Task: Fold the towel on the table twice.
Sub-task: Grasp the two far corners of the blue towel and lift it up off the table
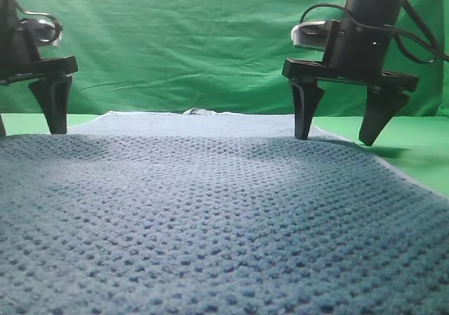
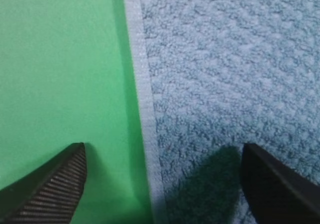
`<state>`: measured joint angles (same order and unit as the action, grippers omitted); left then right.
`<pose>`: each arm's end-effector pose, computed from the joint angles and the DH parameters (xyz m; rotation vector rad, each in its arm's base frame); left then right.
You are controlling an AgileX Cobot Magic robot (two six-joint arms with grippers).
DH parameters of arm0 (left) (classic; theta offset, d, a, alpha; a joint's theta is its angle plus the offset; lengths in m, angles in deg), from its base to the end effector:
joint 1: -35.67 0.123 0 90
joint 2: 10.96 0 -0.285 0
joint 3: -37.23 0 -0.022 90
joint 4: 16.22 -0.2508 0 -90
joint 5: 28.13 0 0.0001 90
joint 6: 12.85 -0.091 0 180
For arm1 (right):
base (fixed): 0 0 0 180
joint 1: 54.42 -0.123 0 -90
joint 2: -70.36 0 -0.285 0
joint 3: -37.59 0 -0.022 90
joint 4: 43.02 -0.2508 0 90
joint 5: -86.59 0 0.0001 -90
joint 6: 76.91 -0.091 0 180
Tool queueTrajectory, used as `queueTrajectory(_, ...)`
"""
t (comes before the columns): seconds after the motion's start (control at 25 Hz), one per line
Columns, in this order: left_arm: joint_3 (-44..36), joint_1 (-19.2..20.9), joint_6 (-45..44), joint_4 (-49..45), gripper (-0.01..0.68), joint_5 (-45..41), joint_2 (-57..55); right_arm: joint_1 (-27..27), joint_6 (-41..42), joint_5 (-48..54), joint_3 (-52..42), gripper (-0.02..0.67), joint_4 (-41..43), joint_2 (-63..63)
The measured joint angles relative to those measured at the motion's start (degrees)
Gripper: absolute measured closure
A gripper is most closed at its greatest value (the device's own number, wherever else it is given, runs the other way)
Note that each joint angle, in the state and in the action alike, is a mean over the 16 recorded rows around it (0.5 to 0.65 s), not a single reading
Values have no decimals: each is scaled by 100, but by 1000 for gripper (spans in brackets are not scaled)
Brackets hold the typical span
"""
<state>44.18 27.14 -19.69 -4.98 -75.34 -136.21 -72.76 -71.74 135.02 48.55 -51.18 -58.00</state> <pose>0.4125 -0.0750 0.1692 0.2204 2.8741 -0.2376 0.4072 0.1452 0.1629 -0.4753 2.8632 0.2120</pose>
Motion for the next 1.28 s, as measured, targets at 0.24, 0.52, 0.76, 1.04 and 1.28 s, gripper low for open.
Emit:
queueTrajectory(0.24,33,0,-33,250,291,-186,-58,4,5,-1,17,282,-2,-34)
queueTrajectory(0.52,159,0,-94,509,555,-533,-114,9,1,44,60,531,-21,-20)
queueTrajectory(0.76,548,0,-82,476,661,-957,-88,11,-13,155,225,641,0,205)
queueTrajectory(1.04,1386,0,28,303,673,-1510,105,15,-29,326,666,649,85,696)
queueTrajectory(1.28,2272,0,101,265,673,-1792,369,26,-30,393,1271,649,142,1114)
